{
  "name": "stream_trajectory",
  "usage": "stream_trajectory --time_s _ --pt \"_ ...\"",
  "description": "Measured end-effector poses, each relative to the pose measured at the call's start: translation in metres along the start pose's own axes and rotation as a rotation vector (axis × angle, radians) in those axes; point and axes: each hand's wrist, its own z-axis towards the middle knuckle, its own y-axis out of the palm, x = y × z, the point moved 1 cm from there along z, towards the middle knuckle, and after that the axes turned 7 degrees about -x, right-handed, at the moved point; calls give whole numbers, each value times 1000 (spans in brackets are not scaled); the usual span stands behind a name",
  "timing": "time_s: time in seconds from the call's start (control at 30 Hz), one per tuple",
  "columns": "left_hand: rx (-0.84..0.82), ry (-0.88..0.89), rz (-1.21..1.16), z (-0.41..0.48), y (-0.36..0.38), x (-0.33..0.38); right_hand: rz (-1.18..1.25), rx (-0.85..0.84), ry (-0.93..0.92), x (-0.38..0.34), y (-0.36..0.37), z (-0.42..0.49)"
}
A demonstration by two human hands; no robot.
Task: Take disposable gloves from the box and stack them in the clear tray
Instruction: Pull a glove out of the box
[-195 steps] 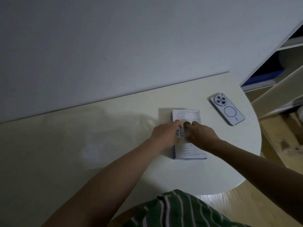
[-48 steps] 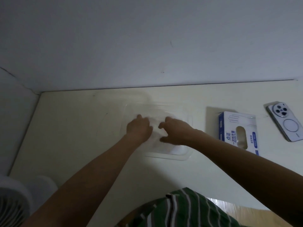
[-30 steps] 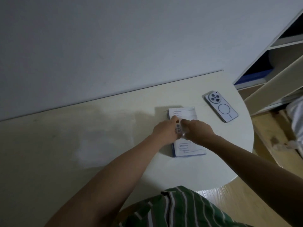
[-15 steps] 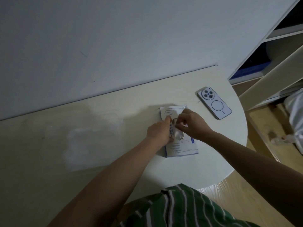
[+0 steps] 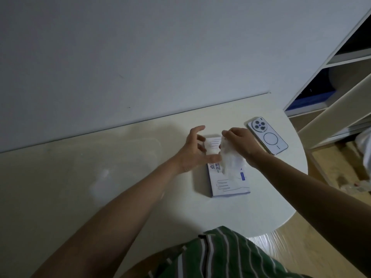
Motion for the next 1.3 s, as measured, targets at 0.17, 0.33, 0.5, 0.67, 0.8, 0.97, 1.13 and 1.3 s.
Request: stream_trajectory --time_s 0.17,0.33,0.5,0.67,0.8,0.97,1.13,1.3 --pt "-15 -51 134 -18 -4 1 20 -33 49 -25 30 5" --pt "442 34 352 -39 -38 -7 54 -68 54 -47 63 6" --pt "470 -38 46 -68 -73 -20 -6 -161 55 -59 97 8" --pt "538 -101 -253 -87 -96 -30 3 -265 -14 -79 124 10" --pt "626 -186 -426 -107 -114 -41 -46 -523 -89 -98 148 5" --pt "523 -243 -622 -134 -131 -60 -118 -511 -79 -96 172 12" --pt "428 -175 -411 -148 -147 -76 -156 -473 -35 -99 198 16" --pt "633 -144 -256 -153 -152 -82 -245 -700 16 -109 204 17"
